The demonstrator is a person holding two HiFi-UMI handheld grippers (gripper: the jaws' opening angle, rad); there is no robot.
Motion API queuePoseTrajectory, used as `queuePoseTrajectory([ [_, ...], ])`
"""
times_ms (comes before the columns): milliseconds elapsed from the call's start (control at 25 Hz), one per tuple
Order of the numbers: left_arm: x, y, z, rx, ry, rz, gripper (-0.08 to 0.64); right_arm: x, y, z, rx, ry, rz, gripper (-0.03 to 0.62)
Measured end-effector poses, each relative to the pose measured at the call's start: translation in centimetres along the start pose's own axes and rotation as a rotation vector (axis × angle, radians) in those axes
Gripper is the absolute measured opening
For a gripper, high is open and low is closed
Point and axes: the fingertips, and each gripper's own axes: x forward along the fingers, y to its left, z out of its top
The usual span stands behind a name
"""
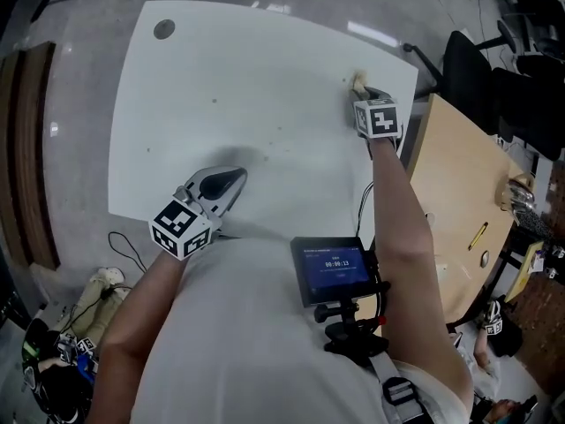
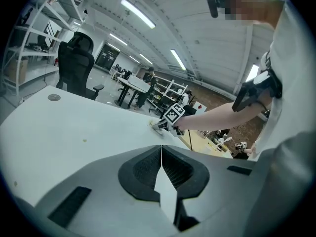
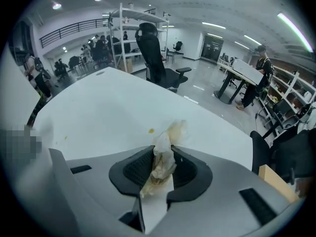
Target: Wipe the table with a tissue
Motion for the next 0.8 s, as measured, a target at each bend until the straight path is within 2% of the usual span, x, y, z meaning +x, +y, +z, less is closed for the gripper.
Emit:
queuePoseTrajectory([
  [120, -0.2, 0.5, 0.2, -0.008, -0.003, 0.006, 0.008, -0.3, 0.2, 0.1, -0.023, 0.031, -0.015, 0.09],
  [280, -0.2, 0.6, -0.1, -0.004, 0.002, 0.01, 0.008, 0.0, 0.6, 0.5, -0.034, 0.036, 0.018, 0.089],
  [560, -0.2, 0.3, -0.2, -0.013, 0.008, 0.013, 0.008, 0.9, 3.8, 2.1, -0.179, 0.057, 0.084, 0.089],
  [640, -0.2, 0.4, -0.2, -0.014, 0.007, 0.013, 0.008, 0.9, 5.6, 2.4, -0.236, 0.05, 0.125, 0.089],
  [800, -0.2, 0.6, -0.3, -0.008, 0.011, 0.008, 0.008, 0.5, 9.8, 2.3, -0.431, 0.05, 0.231, 0.089],
])
